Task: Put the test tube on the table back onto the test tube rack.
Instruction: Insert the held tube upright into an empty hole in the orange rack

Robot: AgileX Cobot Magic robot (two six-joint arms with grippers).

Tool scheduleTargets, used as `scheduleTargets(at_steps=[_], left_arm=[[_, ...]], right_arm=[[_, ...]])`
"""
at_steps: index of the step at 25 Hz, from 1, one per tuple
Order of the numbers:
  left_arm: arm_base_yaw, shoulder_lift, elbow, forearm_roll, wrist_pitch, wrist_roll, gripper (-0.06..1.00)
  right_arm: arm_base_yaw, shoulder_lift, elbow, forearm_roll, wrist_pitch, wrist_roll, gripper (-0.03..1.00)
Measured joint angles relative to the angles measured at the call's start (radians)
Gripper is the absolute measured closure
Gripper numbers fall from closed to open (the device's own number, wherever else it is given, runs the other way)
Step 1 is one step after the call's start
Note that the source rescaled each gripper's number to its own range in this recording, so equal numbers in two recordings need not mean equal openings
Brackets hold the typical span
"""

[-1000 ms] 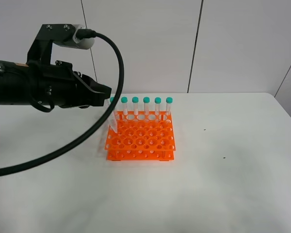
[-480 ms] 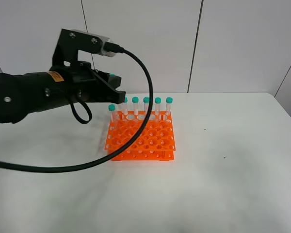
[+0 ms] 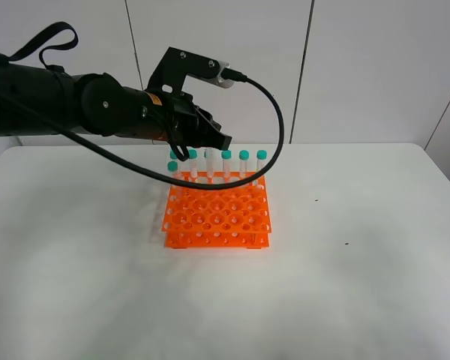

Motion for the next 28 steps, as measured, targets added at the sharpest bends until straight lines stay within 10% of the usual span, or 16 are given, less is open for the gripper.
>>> scheduleTargets(at_steps=[28], left_arm=[[0.058,0.162,-0.001,0.021,-0.155,0.001,0.93]], right_arm=[[0.000,0.000,0.000,0.000,0.000,0.000,-0.03]])
